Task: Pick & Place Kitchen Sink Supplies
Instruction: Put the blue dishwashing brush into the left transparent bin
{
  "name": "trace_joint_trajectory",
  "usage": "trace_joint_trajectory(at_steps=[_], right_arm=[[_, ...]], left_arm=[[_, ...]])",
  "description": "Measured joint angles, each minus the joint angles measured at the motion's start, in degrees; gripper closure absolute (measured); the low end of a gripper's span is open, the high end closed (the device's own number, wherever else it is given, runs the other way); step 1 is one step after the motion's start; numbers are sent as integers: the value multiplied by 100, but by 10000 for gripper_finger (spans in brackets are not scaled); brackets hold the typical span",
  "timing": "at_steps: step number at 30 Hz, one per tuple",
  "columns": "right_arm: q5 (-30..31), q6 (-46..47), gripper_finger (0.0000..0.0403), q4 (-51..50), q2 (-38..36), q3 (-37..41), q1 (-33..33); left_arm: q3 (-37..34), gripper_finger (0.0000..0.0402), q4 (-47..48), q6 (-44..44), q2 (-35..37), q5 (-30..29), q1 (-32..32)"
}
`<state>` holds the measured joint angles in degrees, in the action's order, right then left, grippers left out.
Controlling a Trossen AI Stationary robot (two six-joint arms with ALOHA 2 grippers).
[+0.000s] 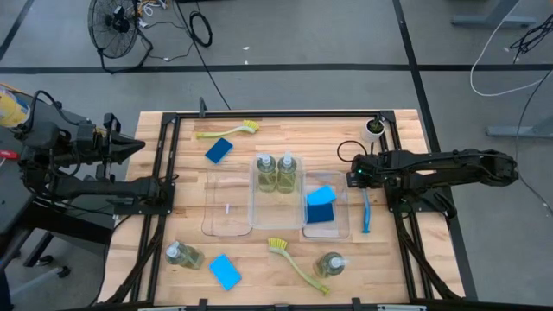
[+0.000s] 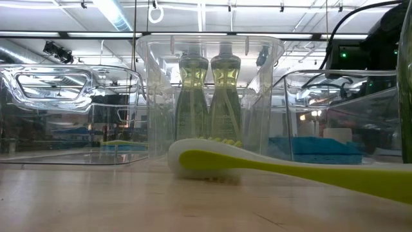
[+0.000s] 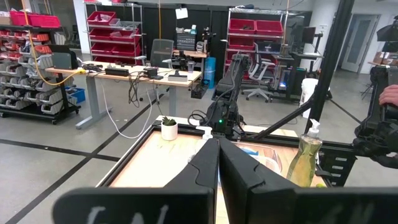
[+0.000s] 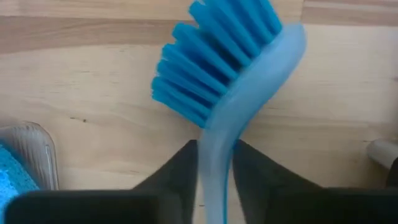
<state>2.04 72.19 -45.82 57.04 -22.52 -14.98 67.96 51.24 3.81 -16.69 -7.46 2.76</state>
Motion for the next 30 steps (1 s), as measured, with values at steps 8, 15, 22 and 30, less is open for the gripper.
trace_joint_trajectory(at_steps=[8,15,22,30], right_arm=[[65,0,362,40,-4,-9,-2],[109,-165,362,-305,2,-372,0],[544,-400,362,-1094,2,-1001,-3],[1267,-791,362,-2073,2,-2213,-9]], left_arm=[[1,383,1,-1,0,1,1],[1,383,0,0,0,2,2],[2,383,0,0,0,2,1],[2,383,0,0,0,2,0]])
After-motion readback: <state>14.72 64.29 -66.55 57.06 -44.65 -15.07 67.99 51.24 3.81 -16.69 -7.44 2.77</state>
